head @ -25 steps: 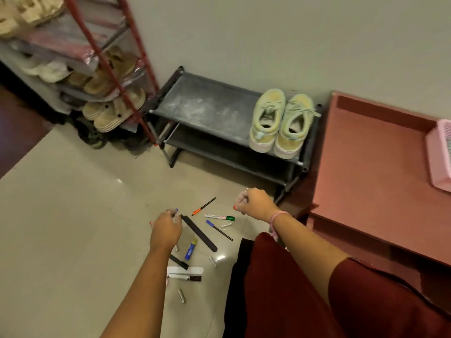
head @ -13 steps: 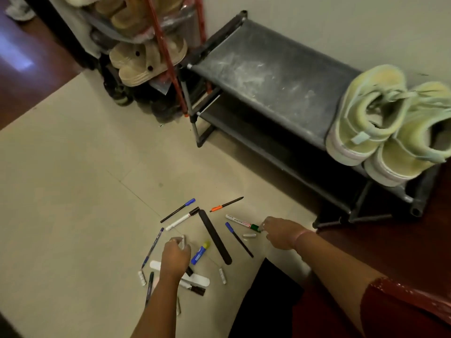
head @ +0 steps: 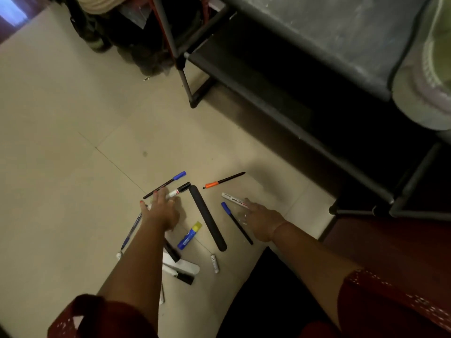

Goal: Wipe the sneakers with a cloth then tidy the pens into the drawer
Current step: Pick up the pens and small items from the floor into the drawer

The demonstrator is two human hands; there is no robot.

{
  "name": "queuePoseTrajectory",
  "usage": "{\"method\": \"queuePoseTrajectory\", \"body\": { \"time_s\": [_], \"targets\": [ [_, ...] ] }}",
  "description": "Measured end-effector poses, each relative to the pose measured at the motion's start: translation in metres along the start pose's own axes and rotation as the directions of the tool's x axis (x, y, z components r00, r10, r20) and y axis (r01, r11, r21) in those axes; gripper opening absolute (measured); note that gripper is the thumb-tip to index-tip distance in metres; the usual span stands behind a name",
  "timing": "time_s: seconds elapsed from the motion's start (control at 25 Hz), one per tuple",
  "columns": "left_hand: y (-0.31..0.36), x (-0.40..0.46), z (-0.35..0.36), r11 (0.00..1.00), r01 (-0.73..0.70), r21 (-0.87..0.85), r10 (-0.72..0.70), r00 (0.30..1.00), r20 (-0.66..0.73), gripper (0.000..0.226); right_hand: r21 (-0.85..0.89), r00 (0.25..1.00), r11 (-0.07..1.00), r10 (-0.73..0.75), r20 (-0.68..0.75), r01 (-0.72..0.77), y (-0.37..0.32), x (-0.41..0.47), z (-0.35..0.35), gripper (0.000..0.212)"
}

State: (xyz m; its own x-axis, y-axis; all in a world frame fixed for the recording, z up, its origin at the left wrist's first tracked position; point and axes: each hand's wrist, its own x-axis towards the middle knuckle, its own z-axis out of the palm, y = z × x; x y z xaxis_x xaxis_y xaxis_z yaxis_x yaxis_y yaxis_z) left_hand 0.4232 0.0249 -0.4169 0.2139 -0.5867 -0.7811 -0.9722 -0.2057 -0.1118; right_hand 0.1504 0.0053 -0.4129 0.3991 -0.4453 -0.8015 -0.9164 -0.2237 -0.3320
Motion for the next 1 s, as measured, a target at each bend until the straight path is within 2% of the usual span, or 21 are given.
{"method": "queuePoseTrajectory", "body": {
  "time_s": [0.12, 0.2, 0.32, 0.4, 0.44, 0.48, 0.52, 0.6, 0.64, 0.68, 0.72, 0.76, 0.8, 0.84, 0.92, 0.96, 1.0],
  "targets": [
    [0.003, 0.009, -0.007, 0.996, 0.026, -0.08, -0.019, 0.997, 0.076, 0.052, -0.008, 0.998, 0.999, 0.05, -0.047, -0.05, -0.005, 0.013, 0.01, 0.057],
    [0.002, 0.014, -0.004, 0.994, 0.023, -0.104, -0.013, 0.995, 0.102, 0.052, -0.128, 0.997, 0.991, 0.041, -0.068, -0.05, -0.008, 0.018, 0.01, 0.053],
    [-0.003, 0.019, 0.011, 0.995, -0.032, -0.091, 0.038, 0.998, 0.058, 0.047, -0.203, 0.995, 0.977, 0.052, -0.083, -0.068, -0.01, 0.023, 0.012, 0.049],
    [-0.001, 0.016, 0.016, 0.992, -0.057, -0.112, 0.048, 0.995, -0.083, 0.04, -0.167, 0.991, 0.982, 0.068, -0.113, -0.086, -0.011, 0.024, 0.012, 0.049],
    [0.002, 0.015, 0.018, 0.992, -0.091, -0.088, 0.072, 0.978, -0.197, 0.038, -0.149, 0.99, 0.986, 0.061, -0.127, -0.08, -0.012, 0.023, 0.011, 0.047],
    [0.005, 0.014, 0.02, 0.985, -0.141, -0.1, 0.102, 0.939, -0.327, 0.035, -0.14, 0.987, 0.988, 0.045, -0.153, -0.067, -0.012, 0.022, 0.01, 0.043],
    [0.011, 0.011, 0.019, 0.961, -0.206, -0.186, 0.103, 0.887, -0.451, 0.033, -0.102, 0.979, 0.993, 0.029, -0.202, -0.051, -0.01, 0.021, 0.007, 0.038],
    [0.022, -0.001, 0.012, 0.83, -0.322, -0.455, -0.01, 0.807, -0.59, 0.031, 0.107, 0.932, 0.994, 0.037, -0.36, 0.002, -0.006, 0.019, -0.001, 0.027],
    [0.028, -0.01, 0.008, 0.73, -0.347, -0.588, -0.094, 0.802, -0.59, 0.03, 0.285, 0.9, 0.958, 0.093, -0.426, 0.035, -0.006, 0.016, -0.005, 0.021],
    [0.036, -0.021, 0.005, 0.582, -0.356, -0.731, -0.176, 0.823, -0.54, 0.028, 0.521, 0.876, 0.85, 0.193, -0.443, 0.076, -0.007, 0.012, -0.008, 0.018],
    [0.045, -0.035, 0.003, 0.374, -0.346, -0.861, -0.224, 0.867, -0.445, 0.025, 0.763, 0.879, 0.637, 0.295, -0.375, 0.112, -0.011, 0.008, -0.012, 0.02],
    [0.055, -0.048, 0.002, 0.158, -0.313, -0.937, -0.221, 0.913, -0.342, 0.024, 0.924, 0.903, 0.363, 0.345, -0.255, 0.122, -0.018, 0.007, -0.014, 0.026],
    [0.063, -0.061, 0.002, -0.018, -0.271, -0.963, -0.201, 0.944, -0.262, 0.025, 0.987, 0.929, 0.124, 0.343, -0.143, 0.106, -0.026, 0.006, -0.013, 0.029],
    [0.071, -0.072, 0.005, -0.141, -0.246, -0.959, -0.188, 0.958, -0.218, 0.029, 0.997, 0.945, -0.018, 0.32, -0.07, 0.08, -0.034, 0.007, -0.01, 0.027],
    [0.085, -0.085, 0.015, -0.279, -0.203, -0.939, -0.149, 0.975, -0.166, 0.039, 0.991, 0.967, -0.126, 0.253, -0.014, 0.048, -0.045, 0.009, -0.007, 0.01],
    [0.091, -0.09, 0.02, -0.289, -0.177, -0.941, -0.123, 0.981, -0.147, 0.041, 0.993, 0.978, -0.121, 0.207, 0.02, 0.005, -0.05, 0.008, -0.007, 0.015],
    [0.096, -0.094, 0.025, -0.274, -0.153, -0.95, -0.097, 0.987, -0.131, 0.043, 0.996, 0.986, -0.077, 0.157, 0.056, -0.045, -0.053, 0.007, -0.005, 0.033]
  ]
}}
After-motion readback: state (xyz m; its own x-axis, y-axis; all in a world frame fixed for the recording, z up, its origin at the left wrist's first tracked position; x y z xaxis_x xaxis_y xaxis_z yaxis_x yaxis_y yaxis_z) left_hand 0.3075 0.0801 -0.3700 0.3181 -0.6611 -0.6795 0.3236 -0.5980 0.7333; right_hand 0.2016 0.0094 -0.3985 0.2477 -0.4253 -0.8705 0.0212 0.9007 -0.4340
